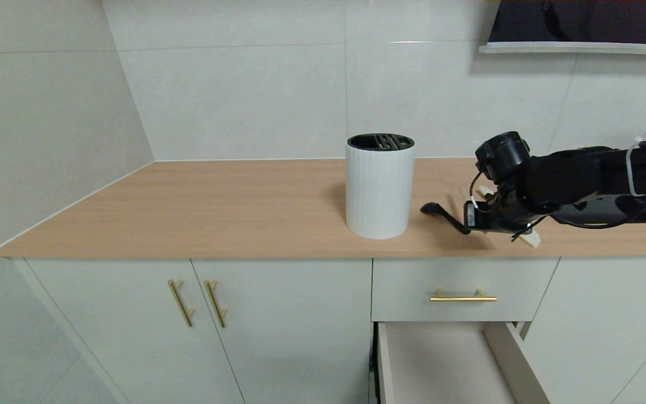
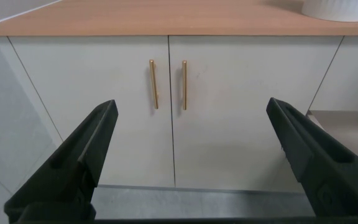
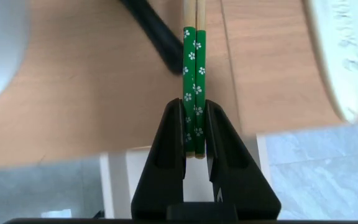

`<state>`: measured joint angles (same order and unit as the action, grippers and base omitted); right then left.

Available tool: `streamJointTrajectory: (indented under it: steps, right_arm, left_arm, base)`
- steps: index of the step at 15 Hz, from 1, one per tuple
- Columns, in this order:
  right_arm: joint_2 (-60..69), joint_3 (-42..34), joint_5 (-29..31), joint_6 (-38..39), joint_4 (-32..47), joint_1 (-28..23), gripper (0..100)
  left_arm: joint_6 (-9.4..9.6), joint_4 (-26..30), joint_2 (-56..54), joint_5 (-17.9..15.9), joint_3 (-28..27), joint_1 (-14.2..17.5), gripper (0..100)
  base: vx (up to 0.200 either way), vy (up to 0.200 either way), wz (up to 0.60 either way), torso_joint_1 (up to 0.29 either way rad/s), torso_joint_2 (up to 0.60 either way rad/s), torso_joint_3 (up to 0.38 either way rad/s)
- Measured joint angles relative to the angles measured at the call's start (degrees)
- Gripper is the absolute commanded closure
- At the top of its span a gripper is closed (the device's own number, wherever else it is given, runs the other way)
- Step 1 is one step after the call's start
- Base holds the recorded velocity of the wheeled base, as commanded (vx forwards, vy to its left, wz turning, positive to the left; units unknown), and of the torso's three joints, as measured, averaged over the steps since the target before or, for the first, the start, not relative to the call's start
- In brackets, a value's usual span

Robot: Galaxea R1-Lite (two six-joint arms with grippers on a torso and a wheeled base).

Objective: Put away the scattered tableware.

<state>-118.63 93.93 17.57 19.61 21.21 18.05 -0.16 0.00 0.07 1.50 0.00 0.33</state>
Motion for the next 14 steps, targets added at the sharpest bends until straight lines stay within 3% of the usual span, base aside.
streamJointTrajectory:
  steps: [5,11,14]
  right_arm:
    - [17.9,-13.1,-2.1,1.4,-0.1,3.1,100]
    - [47.8,-38.3,-16.6,1.3,2.2,7.0,100]
    - [52.2,-43.2,-19.2,0.1,2.2,7.6,100]
  left_arm:
    - [0.0,0.0,0.0,0.0,0.0,0.0,0]
    - [0.0,0.0,0.0,0.0,0.0,0.0,0]
    - [0.0,0.0,0.0,0.0,0.0,0.0,0]
  base:
    - [0.0,0.0,0.0,0.0,0.0,0.0]
    - [0.0,0.0,0.0,0.0,0.0,0.0]
    - [0.0,0.0,0.0,0.0,0.0,0.0]
